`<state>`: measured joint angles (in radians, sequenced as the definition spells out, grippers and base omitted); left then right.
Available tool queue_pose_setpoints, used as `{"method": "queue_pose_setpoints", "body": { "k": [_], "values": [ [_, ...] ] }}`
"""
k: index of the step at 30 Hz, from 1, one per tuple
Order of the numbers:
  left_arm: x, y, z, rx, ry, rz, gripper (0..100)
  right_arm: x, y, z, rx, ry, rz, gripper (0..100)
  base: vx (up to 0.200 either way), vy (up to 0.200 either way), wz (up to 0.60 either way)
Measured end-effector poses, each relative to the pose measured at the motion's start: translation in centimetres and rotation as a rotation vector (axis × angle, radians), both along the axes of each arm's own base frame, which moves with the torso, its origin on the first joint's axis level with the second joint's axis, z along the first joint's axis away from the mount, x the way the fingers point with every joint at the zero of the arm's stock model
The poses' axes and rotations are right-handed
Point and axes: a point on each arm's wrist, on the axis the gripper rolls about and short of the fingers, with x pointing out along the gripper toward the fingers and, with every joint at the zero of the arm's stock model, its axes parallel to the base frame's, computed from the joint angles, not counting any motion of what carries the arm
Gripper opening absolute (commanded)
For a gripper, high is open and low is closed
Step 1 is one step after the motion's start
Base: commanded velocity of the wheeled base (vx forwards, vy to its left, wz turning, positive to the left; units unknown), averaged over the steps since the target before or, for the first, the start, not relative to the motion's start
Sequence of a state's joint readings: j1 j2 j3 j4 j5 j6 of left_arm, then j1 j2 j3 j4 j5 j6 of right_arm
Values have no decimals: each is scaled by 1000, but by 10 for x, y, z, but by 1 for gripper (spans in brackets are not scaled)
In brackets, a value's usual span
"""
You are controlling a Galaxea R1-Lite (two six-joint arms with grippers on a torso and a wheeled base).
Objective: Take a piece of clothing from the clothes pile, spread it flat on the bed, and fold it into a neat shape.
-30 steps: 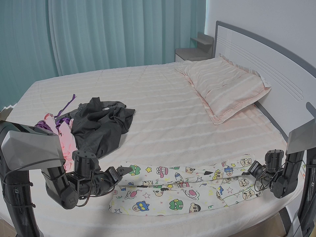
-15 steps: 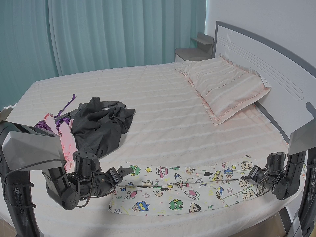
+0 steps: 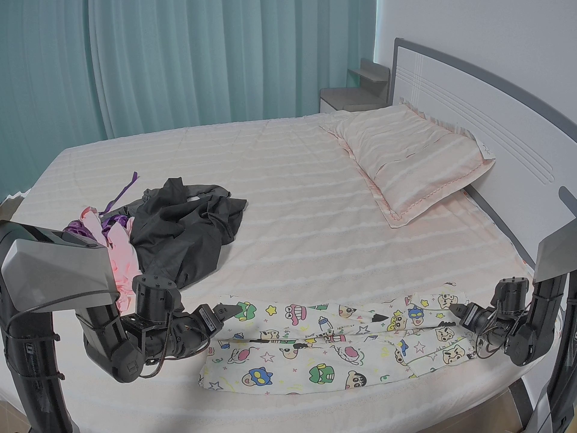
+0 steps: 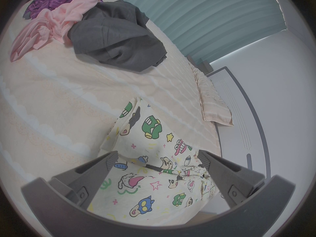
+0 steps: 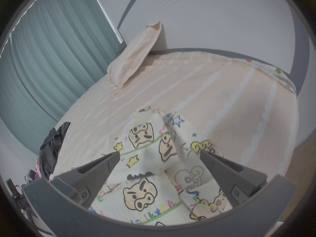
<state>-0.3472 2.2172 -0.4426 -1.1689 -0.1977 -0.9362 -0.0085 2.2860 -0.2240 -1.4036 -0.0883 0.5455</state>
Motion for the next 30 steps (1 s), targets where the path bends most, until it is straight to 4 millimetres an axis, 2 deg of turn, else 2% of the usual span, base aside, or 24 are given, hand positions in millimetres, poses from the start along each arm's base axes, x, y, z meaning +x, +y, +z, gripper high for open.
{"method": "queue_pose_setpoints", "body": {
  "k": [5, 10, 14, 18, 25, 30],
  "values": [
    [2, 0, 5, 25, -35, -9, 100, -3, -5, 17, -29, -50, -2, 100, 0, 0, 0],
    [7, 0, 1, 177, -117, -94, 100, -5, -7, 28, -38, -86, -7, 100, 0, 0, 0],
    [11, 0, -10, 321, -134, -154, 100, -5, -7, 32, -40, -102, -7, 100, 0, 0, 0],
    [19, -2, -23, 419, -77, -186, 100, -6, -6, 34, -40, -113, -2, 100, 0, 0, 0],
    [35, -12, -33, 473, -14, -214, 100, -6, -4, 36, -39, -121, 6, 100, 0, 0, 0],
    [37, -21, -35, 492, -21, -247, 100, -6, -4, 36, -38, -125, 8, 100, 0, 0, 0]
  ]
}}
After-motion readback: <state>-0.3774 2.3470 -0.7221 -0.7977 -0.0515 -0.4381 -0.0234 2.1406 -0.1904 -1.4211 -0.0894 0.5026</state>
